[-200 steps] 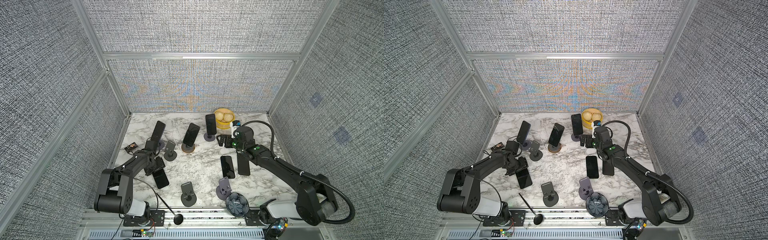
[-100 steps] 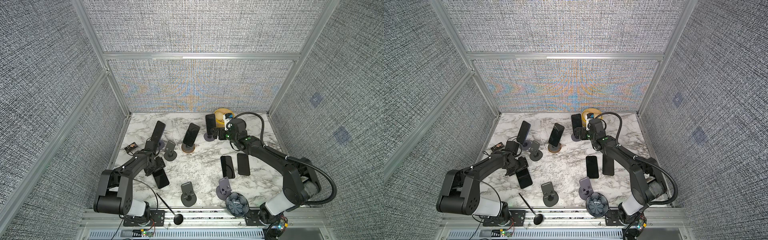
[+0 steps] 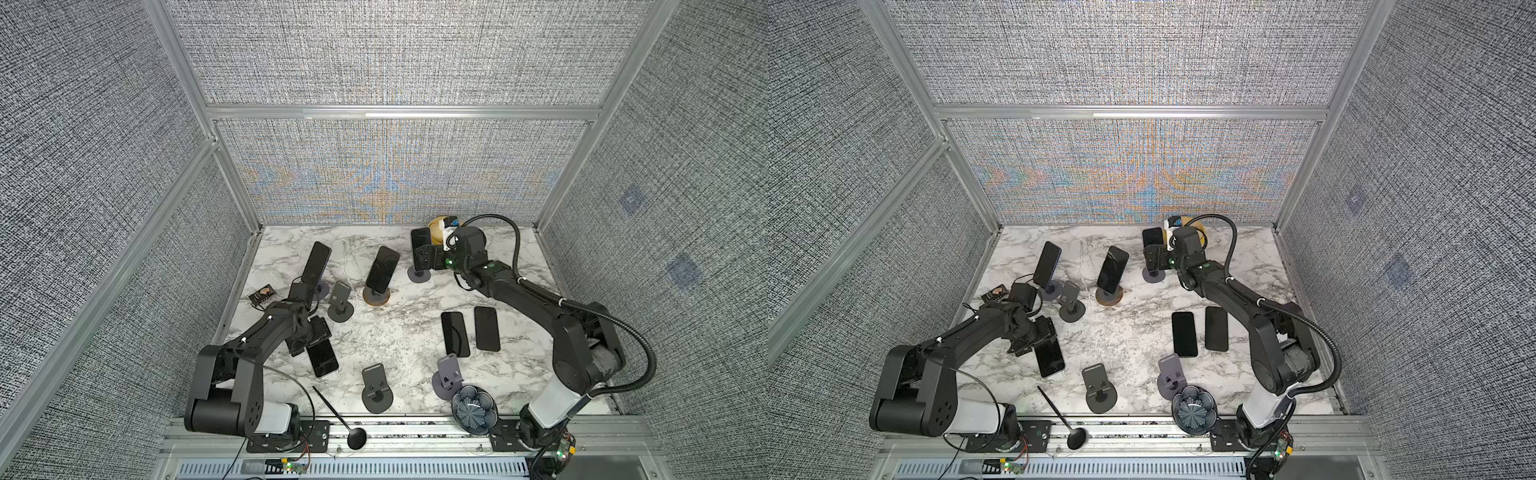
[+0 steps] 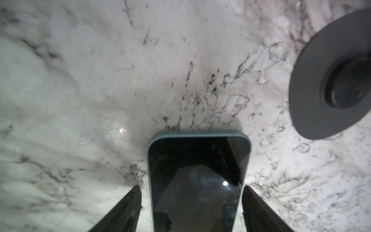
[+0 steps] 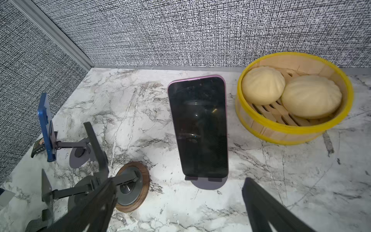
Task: Remove the phone from the phone stand
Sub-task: Place the phone at the bottom-left of the table, then remove the phone from the phone stand.
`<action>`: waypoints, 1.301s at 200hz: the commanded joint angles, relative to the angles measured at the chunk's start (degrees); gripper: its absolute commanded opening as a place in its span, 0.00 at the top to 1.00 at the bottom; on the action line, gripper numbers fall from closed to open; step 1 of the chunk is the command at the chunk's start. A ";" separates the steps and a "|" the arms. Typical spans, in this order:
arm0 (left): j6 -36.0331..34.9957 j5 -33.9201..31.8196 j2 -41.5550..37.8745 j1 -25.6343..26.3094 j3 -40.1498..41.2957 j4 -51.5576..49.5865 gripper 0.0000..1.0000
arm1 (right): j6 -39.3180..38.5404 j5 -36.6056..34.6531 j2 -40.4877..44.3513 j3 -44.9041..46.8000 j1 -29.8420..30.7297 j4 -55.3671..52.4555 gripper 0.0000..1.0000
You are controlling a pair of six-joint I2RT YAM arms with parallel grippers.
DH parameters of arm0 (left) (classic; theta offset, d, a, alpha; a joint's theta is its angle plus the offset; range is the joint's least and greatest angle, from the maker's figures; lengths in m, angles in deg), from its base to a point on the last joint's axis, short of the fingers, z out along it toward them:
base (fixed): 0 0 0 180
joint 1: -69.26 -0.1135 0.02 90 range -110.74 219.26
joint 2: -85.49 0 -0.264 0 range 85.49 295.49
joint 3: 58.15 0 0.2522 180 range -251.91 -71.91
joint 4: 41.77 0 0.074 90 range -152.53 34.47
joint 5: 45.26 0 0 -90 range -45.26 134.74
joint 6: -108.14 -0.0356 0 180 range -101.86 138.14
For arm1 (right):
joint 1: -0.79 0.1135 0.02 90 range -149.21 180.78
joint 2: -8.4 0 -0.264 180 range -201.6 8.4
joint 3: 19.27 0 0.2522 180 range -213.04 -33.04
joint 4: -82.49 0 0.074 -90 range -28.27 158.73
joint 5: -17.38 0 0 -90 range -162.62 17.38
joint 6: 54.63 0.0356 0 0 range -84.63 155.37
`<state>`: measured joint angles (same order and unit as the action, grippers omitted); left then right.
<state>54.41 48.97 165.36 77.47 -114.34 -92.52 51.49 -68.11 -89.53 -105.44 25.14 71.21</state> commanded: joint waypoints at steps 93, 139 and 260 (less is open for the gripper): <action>-3.06 -8.59 -22.50 -0.01 0.75 9.50 0.01 | -6.42 0.55 -12.34 -20.09 -0.72 -14.55 0.01; -9.55 -12.30 -30.91 -0.03 14.37 26.92 0.01 | -8.13 1.11 -18.06 -28.01 -0.91 -19.97 0.01; -15.15 -12.69 -38.40 -0.03 25.09 43.25 0.01 | -9.79 -3.99 -30.79 -46.09 -0.63 -29.23 0.09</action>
<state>40.64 35.74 127.03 77.47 -89.71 -53.68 42.14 -71.10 -119.41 -149.61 24.29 43.99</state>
